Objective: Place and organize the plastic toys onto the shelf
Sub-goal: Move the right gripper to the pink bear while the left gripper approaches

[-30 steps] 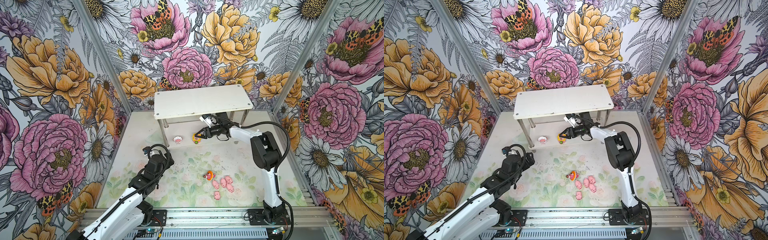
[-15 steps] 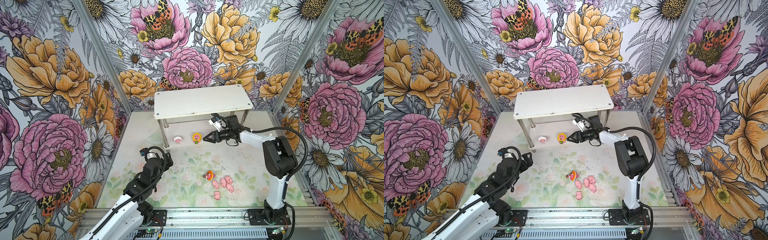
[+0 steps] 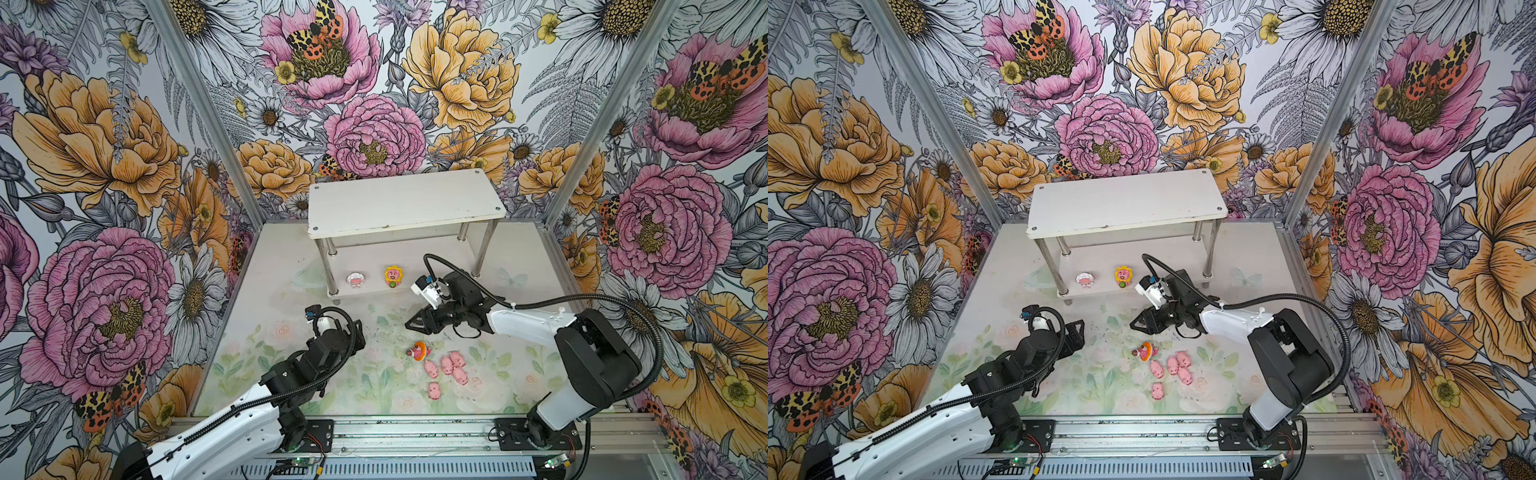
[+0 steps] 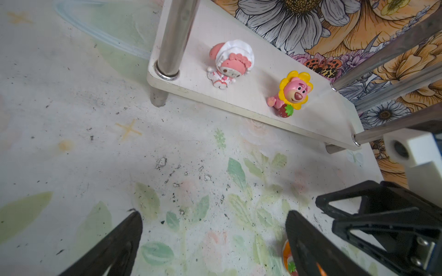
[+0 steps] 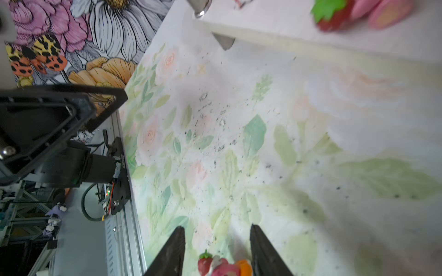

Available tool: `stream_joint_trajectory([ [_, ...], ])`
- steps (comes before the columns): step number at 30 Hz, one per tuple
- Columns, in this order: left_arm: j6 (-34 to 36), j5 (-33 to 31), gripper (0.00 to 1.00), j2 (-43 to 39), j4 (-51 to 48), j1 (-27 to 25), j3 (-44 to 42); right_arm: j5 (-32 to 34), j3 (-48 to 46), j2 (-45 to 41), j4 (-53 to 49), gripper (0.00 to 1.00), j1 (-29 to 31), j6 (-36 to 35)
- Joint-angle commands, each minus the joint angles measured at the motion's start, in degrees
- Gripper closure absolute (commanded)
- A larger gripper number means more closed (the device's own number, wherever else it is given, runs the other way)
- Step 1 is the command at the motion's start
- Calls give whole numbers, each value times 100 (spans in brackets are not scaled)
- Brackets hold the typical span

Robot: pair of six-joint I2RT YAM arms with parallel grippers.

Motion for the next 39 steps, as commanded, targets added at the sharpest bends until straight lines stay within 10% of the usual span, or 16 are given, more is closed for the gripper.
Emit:
stream_joint_trajectory([
  [1, -474, -491, 9, -15, -53, -374, -211, 1251, -427, -733, -504, 54, 368, 72],
  [8, -1253, -1013, 20, 469, 348, -1345, -481, 2915, -984, -1660, -1202, 64, 806, 421],
  [14, -1511, -1127, 16, 1605, 632, -1946, -63, 3409, -1085, -1681, -1193, 100, 785, 635],
  [25, -1259, 92, 8, 3528, 1440, -1963, 1080, 2767, -878, -644, -516, 100, 880, 659],
  [39, -2110, -223, 1, 3423, 1569, -1952, 606, 2243, -1749, -545, 1601, 100, 2451, 1578],
])
